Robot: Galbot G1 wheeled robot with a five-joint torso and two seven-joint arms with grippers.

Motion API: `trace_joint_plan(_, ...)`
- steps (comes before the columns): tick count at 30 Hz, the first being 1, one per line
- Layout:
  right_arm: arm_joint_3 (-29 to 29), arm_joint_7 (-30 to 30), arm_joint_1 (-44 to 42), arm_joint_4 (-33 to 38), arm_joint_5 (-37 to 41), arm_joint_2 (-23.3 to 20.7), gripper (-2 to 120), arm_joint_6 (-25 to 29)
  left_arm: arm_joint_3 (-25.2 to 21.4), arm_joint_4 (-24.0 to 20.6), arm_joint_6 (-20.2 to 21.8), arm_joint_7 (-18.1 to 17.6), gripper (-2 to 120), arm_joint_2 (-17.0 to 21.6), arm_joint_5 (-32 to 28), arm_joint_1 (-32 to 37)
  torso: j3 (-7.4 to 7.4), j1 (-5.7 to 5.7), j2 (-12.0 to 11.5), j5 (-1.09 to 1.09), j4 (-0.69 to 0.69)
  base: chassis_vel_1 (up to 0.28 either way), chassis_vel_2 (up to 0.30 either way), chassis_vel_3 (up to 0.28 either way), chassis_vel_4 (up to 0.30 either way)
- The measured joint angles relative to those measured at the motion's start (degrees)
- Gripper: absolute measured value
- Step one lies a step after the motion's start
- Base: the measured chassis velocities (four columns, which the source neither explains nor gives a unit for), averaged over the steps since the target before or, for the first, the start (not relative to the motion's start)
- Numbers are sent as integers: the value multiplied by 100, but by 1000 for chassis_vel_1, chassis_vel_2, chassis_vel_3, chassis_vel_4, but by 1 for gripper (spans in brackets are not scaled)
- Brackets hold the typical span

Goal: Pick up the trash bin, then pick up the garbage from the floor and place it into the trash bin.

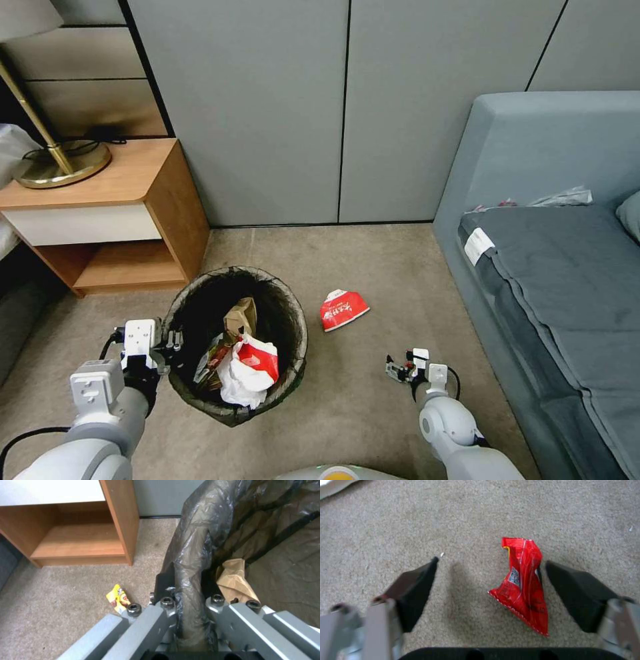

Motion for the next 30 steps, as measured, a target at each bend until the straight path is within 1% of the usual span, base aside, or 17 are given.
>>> trace_joint_plan(1,1,0,-7,2,-1,-3,73,3,0,0,0,0,1,0,1,4,0,0,0,0,0,0,0,0,0)
trace_joint_plan(3,1,0,-10,4,-1,-3,73,4,0,0,0,0,1,0,1,4,0,0,0,0,0,0,0,0,0)
trace_joint_plan(4,2,0,-16,14,-3,-5,65,4,0,0,0,0,1,0,2,8,0,0,0,0,0,0,0,0,0)
trace_joint_plan(7,3,0,-16,22,-3,-6,59,4,0,0,1,0,1,0,2,11,0,0,0,0,0,0,0,0,0)
trace_joint_plan(8,3,0,-16,22,-3,-6,53,4,0,0,0,0,1,0,2,11,0,0,0,0,0,0,0,0,0)
trace_joint_plan(9,2,0,-15,22,-3,-6,45,4,0,0,1,0,1,0,2,12,0,0,0,0,0,0,0,0,0)
trace_joint_plan(10,2,0,-15,22,-3,-6,45,4,0,0,1,0,1,0,2,12,0,0,0,0,0,0,0,0,0)
trace_joint_plan(11,1,0,-13,22,-3,-5,43,4,0,0,1,0,1,-1,3,12,0,0,0,0,0,0,0,0,0)
trace_joint_plan(13,-2,-5,-10,13,12,4,30,4,0,0,1,0,1,1,3,11,0,0,0,0,0,0,0,0,0)
trace_joint_plan(15,-3,-5,-9,1,22,8,29,5,-1,0,1,0,1,2,2,12,0,0,0,0,0,0,0,0,0)
trace_joint_plan(16,-5,-4,-8,-33,38,15,22,4,-4,0,1,0,1,6,3,12,0,0,0,0,0,0,0,0,0)
trace_joint_plan(17,-5,3,-12,-46,48,15,18,5,-5,0,1,0,1,9,3,10,0,0,0,0,0,0,0,0,0)
trace_joint_plan(19,-4,4,-22,-48,51,16,15,9,-5,0,2,0,1,11,3,7,0,0,0,0,0,0,0,0,0)
trace_joint_plan(21,-4,5,-38,-69,53,15,3,46,7,0,2,0,1,14,9,-11,0,0,0,0,0,0,0,0,0)
trace_joint_plan(22,-4,5,-38,-69,53,15,3,46,7,0,2,0,1,14,9,-11,0,0,0,0,0,0,0,0,0)
trace_joint_plan(23,-5,5,-38,-75,53,14,0,60,9,0,1,0,1,15,10,-16,0,0,0,0,0,0,0,0,0)
trace_joint_plan(30,-52,10,-6,-154,48,8,0,160,13,0,2,0,1,25,14,-38,0,0,0,0,0,0,0,0,0)
